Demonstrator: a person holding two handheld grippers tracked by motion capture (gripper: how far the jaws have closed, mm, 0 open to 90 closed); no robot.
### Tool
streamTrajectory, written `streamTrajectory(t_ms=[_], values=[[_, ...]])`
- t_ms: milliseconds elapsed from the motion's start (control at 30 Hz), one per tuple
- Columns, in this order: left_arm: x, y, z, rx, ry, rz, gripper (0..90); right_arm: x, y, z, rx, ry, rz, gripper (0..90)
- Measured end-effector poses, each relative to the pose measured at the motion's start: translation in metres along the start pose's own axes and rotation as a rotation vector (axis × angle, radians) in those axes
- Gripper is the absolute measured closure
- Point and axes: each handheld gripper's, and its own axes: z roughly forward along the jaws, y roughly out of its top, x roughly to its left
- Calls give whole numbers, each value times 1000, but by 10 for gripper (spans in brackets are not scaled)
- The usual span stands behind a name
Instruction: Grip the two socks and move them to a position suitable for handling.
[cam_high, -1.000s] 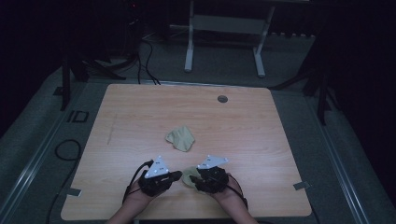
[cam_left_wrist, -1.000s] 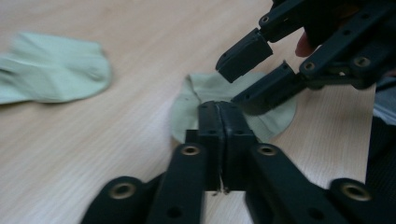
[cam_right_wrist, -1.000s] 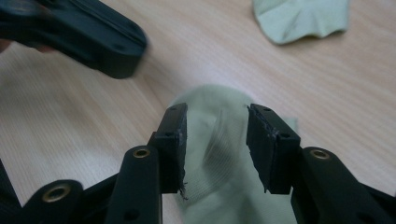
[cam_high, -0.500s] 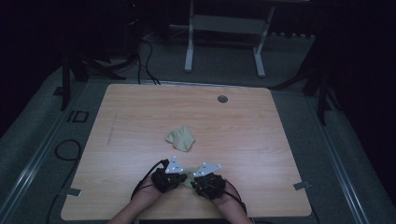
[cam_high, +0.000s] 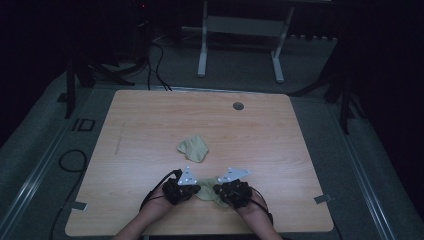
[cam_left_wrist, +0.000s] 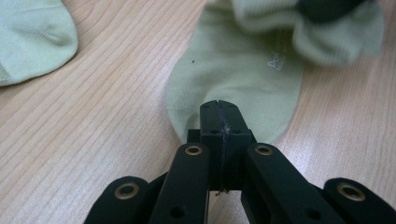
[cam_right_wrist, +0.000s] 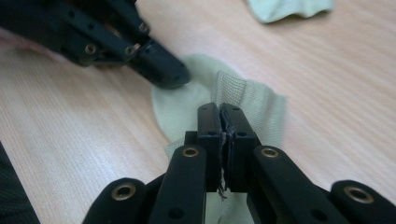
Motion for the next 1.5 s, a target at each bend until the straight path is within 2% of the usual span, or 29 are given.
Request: streamTrajectory(t_ms=[100, 200, 367, 467, 700, 900, 1000, 1033, 1100, 1167, 1300, 1400, 1500], values=[[2, 0, 0, -3, -12, -6, 895, -10, -2, -11, -21, -21, 23, 872], [2, 0, 1, -3, -9, 0, 895, -22, -6, -19, -34, -33, 67, 872], [3, 1, 1, -3, -11, 15, 895, -39, -15, -27, -42, -55, 110, 871], [3, 1, 2, -4, -12, 28, 895, -45, -20, -30, -44, -77, 122, 872], [5, 2, 2, 0, -27, 23, 895, -60, -31, -28, -30, -76, 168, 872], [7, 3, 3, -1, -36, 20, 895, -67, -37, -27, -21, -73, 206, 868], [7, 4, 3, 5, -34, 28, 895, -70, -38, -28, -17, -71, 218, 835], [8, 4, 3, 5, -34, 29, 895, -73, -36, -31, -26, -106, 220, 787], [9, 4, 4, -1, -40, 18, 895, -73, -33, -36, -58, -101, 226, 767], [9, 4, 4, -3, -41, 18, 895, -72, -29, -38, -72, -105, 212, 793], [8, 4, 4, 3, -38, 29, 895, -67, -28, -30, -47, -88, 188, 883], [9, 4, 4, 2, -40, 29, 895, -66, -35, -18, -11, -67, 188, 897], [10, 4, 4, -1, -47, 18, 895, -65, -41, -8, 27, -66, 186, 897]])
